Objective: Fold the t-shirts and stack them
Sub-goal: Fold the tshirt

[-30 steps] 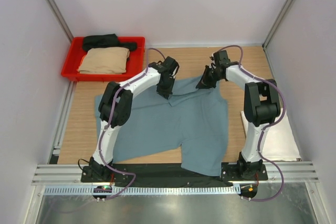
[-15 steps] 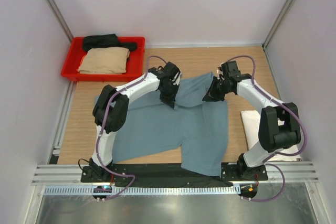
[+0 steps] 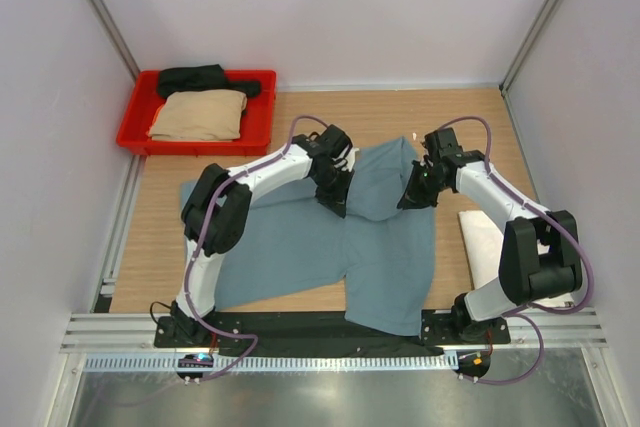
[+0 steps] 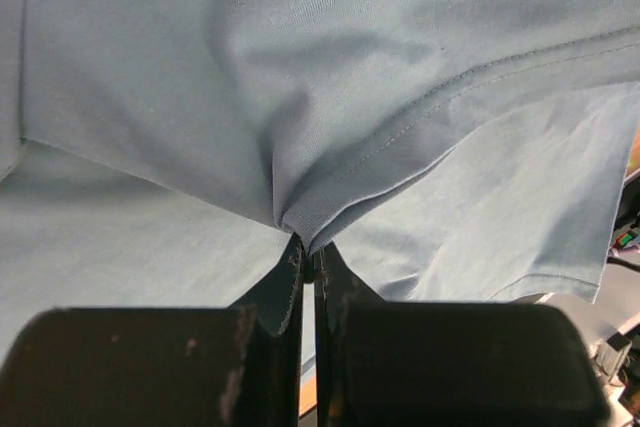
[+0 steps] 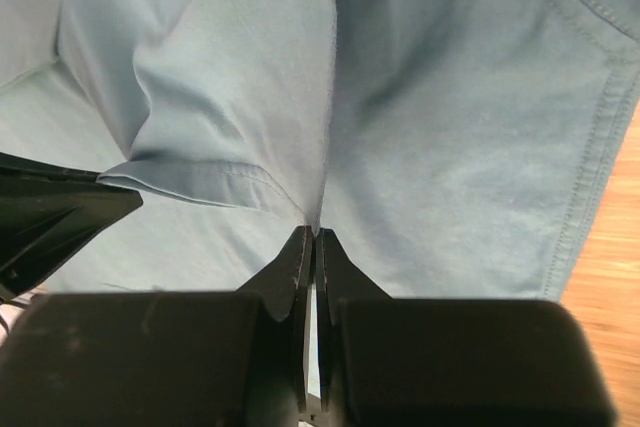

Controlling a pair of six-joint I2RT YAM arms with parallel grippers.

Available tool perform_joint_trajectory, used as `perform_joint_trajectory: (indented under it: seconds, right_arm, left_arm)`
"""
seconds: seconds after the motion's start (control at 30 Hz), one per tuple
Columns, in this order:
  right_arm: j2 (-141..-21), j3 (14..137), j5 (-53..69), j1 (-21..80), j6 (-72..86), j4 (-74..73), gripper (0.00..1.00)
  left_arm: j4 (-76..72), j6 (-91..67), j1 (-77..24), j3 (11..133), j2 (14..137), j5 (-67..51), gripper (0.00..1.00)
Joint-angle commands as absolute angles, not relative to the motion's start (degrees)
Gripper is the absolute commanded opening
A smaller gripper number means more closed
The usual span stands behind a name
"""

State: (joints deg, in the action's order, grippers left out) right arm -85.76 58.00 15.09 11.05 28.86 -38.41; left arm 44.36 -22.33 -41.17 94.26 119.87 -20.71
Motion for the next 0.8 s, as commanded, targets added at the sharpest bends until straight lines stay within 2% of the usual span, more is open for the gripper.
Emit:
perform_joint_trajectory:
  seconds: [0.0, 0.43, 0.57, 0.63, 0.67, 0.73, 0.77]
  right_arm:
    - [-83.14, 57.66, 13.71, 10.46, 26.54, -40.43, 0.01]
    - [-83.76, 50.89, 17.4, 10.02, 28.56, -39.2, 0.06]
    - [-84.02, 49.75, 16.96, 10.02, 29.0, -38.58, 0.08]
    - [-84.2, 49.66, 16.87, 9.76, 29.01, -39.11, 0.18]
    - [-84.03, 49.83, 16.27, 9.67, 28.74, -39.72, 0.24]
    - [-83.24, 50.88, 14.95, 8.79, 27.95, -41.47, 0.34]
    - [-82.19, 51.5, 12.94, 8.53, 26.99, -42.18, 0.4]
  left_arm:
    - [44.12, -22.15, -41.92, 94.48, 121.02, -24.43, 0.01]
    - [45.18, -21.62, -41.92, 92.11, 120.41, -22.06, 0.02]
    - [45.7, -21.27, -41.92, 91.93, 120.41, -21.27, 0.05]
    - [45.97, -20.83, -41.92, 92.02, 120.06, -21.27, 0.09]
    - [46.58, -20.48, -41.92, 91.76, 119.8, -21.27, 0.17]
    - [47.19, -18.9, -41.92, 90.97, 116.74, -21.97, 0.24]
    - [47.46, -18.03, -41.84, 89.31, 114.89, -21.89, 0.35]
